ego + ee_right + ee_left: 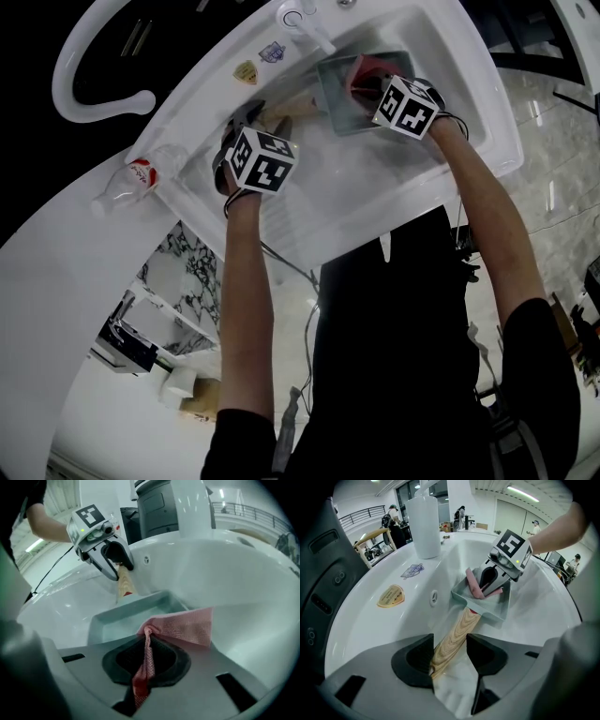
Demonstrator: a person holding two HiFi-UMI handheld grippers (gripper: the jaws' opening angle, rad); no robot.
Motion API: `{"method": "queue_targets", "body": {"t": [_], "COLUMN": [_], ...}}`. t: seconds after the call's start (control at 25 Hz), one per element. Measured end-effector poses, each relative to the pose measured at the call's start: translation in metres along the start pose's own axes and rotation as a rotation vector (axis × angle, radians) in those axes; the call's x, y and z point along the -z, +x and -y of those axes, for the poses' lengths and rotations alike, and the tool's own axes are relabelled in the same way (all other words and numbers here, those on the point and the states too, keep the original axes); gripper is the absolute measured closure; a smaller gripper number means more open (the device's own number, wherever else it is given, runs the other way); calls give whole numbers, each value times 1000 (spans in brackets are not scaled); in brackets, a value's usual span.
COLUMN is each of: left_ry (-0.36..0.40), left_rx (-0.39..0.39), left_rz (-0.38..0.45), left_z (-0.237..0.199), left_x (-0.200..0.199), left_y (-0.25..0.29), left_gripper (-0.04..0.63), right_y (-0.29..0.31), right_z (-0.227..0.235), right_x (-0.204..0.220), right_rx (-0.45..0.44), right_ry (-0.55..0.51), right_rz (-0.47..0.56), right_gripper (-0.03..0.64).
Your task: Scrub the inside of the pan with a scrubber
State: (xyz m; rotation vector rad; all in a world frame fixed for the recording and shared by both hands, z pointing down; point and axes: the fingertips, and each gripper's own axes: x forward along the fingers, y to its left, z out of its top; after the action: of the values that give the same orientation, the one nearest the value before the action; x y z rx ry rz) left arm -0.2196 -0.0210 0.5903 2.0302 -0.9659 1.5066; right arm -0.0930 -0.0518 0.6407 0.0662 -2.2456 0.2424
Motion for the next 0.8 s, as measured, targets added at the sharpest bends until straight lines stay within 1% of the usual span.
{"method": "queue_targets", "body": {"t": [0.12,0.24,0.32,0.36,0.4,0.44,0.56,0.6,0.8], "left_ry": [-2,-3,-3,-3,-4,-5,-7,-7,-5], "left_rx": [-2,-1,-4,-5,-6,-6,-5,-4,-5], "left_rz": [2,2,3,3,3,1,-2,-2,2], "left_z": [-1,-1,-1,-1,-1,-1,-1,-1,-1], "left_x": [0,0,0,0,0,0,0,1,0], "left_y": [0,1,0,0,0,0,0,0,0], "left_gripper": [371,371,371,371,371,371,371,371,371], "right_y": [-1,-5,-8,-9,-9,-8,-6,-6,-4], "right_z": [26,48,55,56,53,46,11,0,-40], "right_x": [-6,-3,1,3,4,6,12,14,23], "right_rx": [142,265,301,297,273,228,21,-35,-246], "right_ry": [-28,-67,-70,-63,-50,-32,7,8,61], "right_rz": [21,-3,-33,-46,-59,-70,-95,-102,-119], "right_gripper": [581,581,581,581,581,581,581,581,581]}}
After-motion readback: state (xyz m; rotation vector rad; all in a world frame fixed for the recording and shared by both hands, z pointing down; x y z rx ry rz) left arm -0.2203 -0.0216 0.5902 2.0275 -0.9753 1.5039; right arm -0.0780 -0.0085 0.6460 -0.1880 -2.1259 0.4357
